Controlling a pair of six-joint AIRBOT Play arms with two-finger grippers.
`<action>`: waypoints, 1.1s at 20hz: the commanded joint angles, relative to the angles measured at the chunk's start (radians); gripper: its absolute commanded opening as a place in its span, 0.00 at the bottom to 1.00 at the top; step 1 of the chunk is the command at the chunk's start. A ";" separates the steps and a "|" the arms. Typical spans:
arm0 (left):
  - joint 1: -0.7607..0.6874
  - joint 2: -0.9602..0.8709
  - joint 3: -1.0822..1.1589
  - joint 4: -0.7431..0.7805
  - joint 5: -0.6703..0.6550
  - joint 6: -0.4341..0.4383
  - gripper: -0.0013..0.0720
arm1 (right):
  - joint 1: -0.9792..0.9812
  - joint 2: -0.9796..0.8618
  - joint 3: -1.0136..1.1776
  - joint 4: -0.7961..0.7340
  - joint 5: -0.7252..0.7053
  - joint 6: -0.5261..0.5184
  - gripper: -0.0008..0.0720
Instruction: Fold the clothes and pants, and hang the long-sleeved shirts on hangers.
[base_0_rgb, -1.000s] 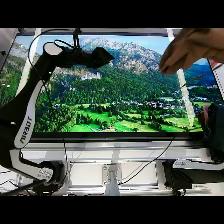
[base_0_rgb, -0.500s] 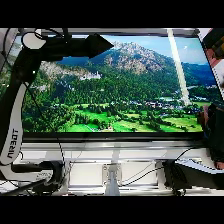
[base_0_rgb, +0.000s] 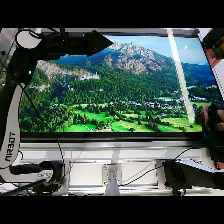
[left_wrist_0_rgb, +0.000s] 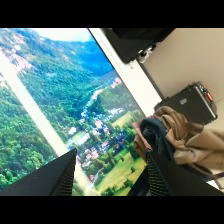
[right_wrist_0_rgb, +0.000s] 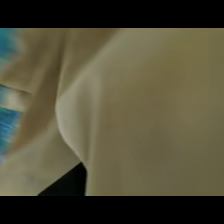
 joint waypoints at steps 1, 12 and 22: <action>0.000 0.001 0.000 0.000 0.001 0.000 0.65 | -0.003 0.000 -0.101 -0.103 0.118 -0.008 0.05; 0.000 0.001 0.000 0.000 0.001 0.000 0.65 | 0.099 0.000 -0.216 -0.101 0.248 -0.031 0.97; 0.012 0.001 0.000 0.000 0.001 0.000 0.65 | 0.099 0.027 0.074 -0.095 0.315 -0.075 0.96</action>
